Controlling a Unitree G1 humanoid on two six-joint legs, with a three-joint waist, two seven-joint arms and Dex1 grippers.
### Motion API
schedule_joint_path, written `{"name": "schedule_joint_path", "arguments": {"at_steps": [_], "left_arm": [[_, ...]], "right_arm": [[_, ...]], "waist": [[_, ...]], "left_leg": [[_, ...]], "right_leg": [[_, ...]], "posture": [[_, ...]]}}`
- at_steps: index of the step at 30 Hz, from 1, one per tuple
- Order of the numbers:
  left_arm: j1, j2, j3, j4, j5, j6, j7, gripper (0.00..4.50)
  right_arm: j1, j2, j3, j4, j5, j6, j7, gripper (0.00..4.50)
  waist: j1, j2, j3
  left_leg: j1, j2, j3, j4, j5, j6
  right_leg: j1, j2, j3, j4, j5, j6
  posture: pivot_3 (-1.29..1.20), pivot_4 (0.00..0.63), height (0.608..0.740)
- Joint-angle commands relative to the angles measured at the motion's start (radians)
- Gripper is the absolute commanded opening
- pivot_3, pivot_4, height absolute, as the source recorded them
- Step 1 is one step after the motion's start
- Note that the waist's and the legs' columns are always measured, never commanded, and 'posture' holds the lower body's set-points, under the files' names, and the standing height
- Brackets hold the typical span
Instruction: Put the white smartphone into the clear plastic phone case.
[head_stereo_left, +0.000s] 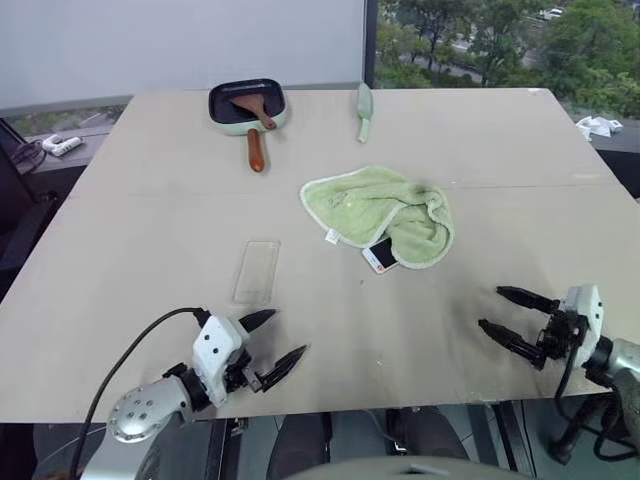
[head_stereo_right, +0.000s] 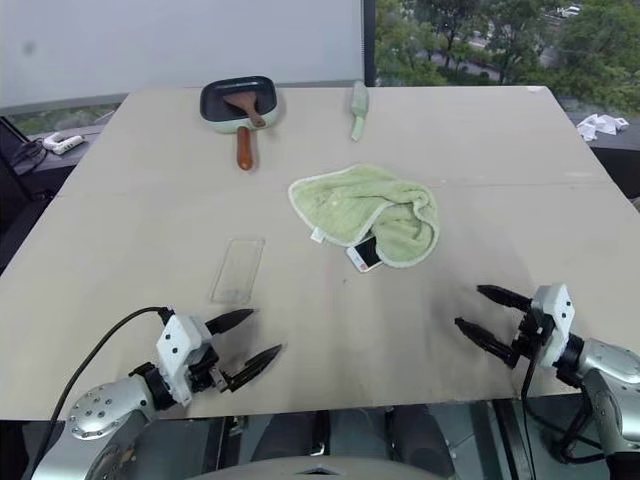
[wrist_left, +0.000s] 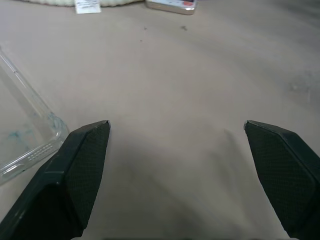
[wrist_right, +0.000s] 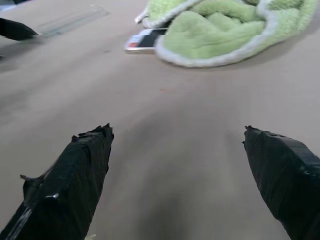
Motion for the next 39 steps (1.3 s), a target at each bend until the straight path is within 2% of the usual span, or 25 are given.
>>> {"name": "schedule_joint_path", "arguments": {"at_steps": [1, 8, 11, 13, 15, 20, 23, 28, 29, 32, 37, 38, 39], "left_arm": [[-0.007, -0.002, 0.017, -0.052, -0.025, -0.007, 0.002, 4.44], [-0.101, -0.013, 0.033, -0.087, -0.069, 0.045, 0.048, 4.44], [-0.208, -0.017, 0.044, -0.104, -0.129, 0.122, 0.09, 4.44], [-0.273, -0.015, 0.04, -0.106, -0.104, 0.194, 0.161, 4.44], [-0.309, -0.015, 0.04, -0.119, -0.101, 0.245, 0.203, 4.44], [-0.385, -0.026, 0.069, -0.145, -0.129, 0.347, 0.289, 4.44], [-0.38, 0.017, 0.079, -0.168, -0.141, 0.387, 0.264, 4.44], [-0.351, 0.062, 0.109, -0.217, -0.184, 0.439, 0.236, 4.44], [-0.344, 0.07, 0.111, -0.225, -0.184, 0.444, 0.233, 4.5], [-0.328, 0.071, 0.116, -0.24, -0.193, 0.452, 0.231, 4.5], [-0.325, 0.073, 0.104, -0.235, -0.185, 0.443, 0.223, 4.5], [-0.329, 0.073, 0.103, -0.231, -0.183, 0.442, 0.222, 4.5], [-0.334, 0.073, 0.101, -0.226, -0.181, 0.442, 0.22, 4.5]], "right_arm": [[-0.045, -0.013, -0.014, -0.008, -0.019, 0.0, -0.033, 4.5], [-0.225, 0.029, 0.072, -0.037, -0.113, 0.056, -0.179, 4.5], [-0.379, 0.105, 0.121, -0.016, -0.173, 0.145, -0.339, 4.5], [-0.546, 0.181, 0.187, 0.058, -0.272, 0.187, -0.472, 4.5], [-0.661, 0.229, 0.226, 0.119, -0.32, 0.235, -0.539, 4.5], [-0.84, 0.32, 0.302, 0.272, -0.37, 0.283, -0.559, 4.5], [-0.943, 0.38, 0.39, 0.418, -0.442, 0.378, -0.582, 4.5], [-1.0, 0.393, 0.465, 0.552, -0.528, 0.471, -0.593, 4.5], [-1.004, 0.395, 0.464, 0.559, -0.533, 0.464, -0.598, 4.0], [-1.004, 0.4, 0.461, 0.554, -0.536, 0.451, -0.591, 2.95], [-0.984, 0.39, 0.453, 0.527, -0.541, 0.437, -0.591, 0.45], [-0.981, 0.387, 0.444, 0.52, -0.538, 0.428, -0.594, 0.1], [-0.98, 0.384, 0.431, 0.511, -0.534, 0.408, -0.602, 0.01]], "waist": [[0.0, 0.0, 0.0], [-0.002, 0.0, 0.0], [-0.003, 0.0, 0.0], [-0.005, 0.0, 0.0], [-0.009, 0.001, 0.001], [0.001, 0.001, 0.001], [-0.002, 0.001, 0.001], [-0.006, 0.0, 0.0], [-0.005, 0.0, -0.001], [-0.004, 0.0, -0.001], [-0.003, 0.0, -0.001], [-0.002, 0.0, -0.001], [-0.002, 0.0, -0.001]], "left_leg": [[0.0, 0.0, 0.0, 0.0, 0.0, 0.0], [0.0, 0.0, 0.001, 0.0, 0.0, 0.0], [0.0, 0.0, 0.0, 0.0, 0.0, 0.0], [0.0, 0.0, 0.0, 0.0, 0.0, 0.0], [0.0, 0.0, 0.0, 0.0, 0.0, 0.0], [-0.006, 0.0, 0.001, 0.0, 0.0, -0.001], [-0.013, 0.0, 0.0, 0.0, 0.003, -0.005], [-0.018, 0.0, 0.002, 0.001, 0.003, -0.006], [-0.018, 0.0, 0.002, 0.001, 0.003, -0.006], [-0.017, 0.0, 0.001, 0.001, 0.001, -0.002], [-0.017, 0.0, 0.001, 0.002, 0.001, -0.002], [-0.017, 0.0, 0.001, 0.002, 0.001, -0.002], [-0.017, 0.0, 0.001, 0.002, 0.001, -0.002]], "right_leg": [[0.0, 0.0, 0.0, 0.0, 0.0, 0.0], [0.0, 0.0, 0.0, 0.0, 0.0, 0.0], [0.0, 0.001, 0.0, 0.001, 0.0, 0.0], [0.0, 0.001, 0.0, 0.002, 0.002, 0.003], [-0.001, 0.001, 0.001, 0.002, 0.002, 0.003], [-0.005, 0.001, -0.002, 0.0, 0.003, 0.004], [-0.011, 0.0, -0.004, 0.0, 0.003, 0.004], [-0.017, 0.0, -0.002, 0.002, 0.003, 0.004], [-0.017, 0.0, -0.002, 0.002, 0.003, 0.004], [-0.016, 0.0, -0.003, 0.003, 0.003, 0.004], [-0.015, 0.0, -0.003, 0.003, 0.003, 0.003], [-0.015, 0.0, -0.003, 0.003, 0.003, 0.003], [-0.015, 0.0, -0.003, 0.003, 0.003, 0.003]], "posture": [[0.0, 0.15, 0.74], [0.0, 0.15, 0.74], [0.0, 0.15, 0.74], [0.0, 0.15, 0.74], [0.0, 0.15, 0.74], [0.0, 0.15, 0.74], [0.0, 0.15, 0.74], [0.0, 0.15, 0.74], [0.0, 0.15, 0.74], [0.0, 0.15, 0.74], [0.0, 0.15, 0.74], [0.0, 0.15, 0.74], [0.0, 0.15, 0.74]]}}
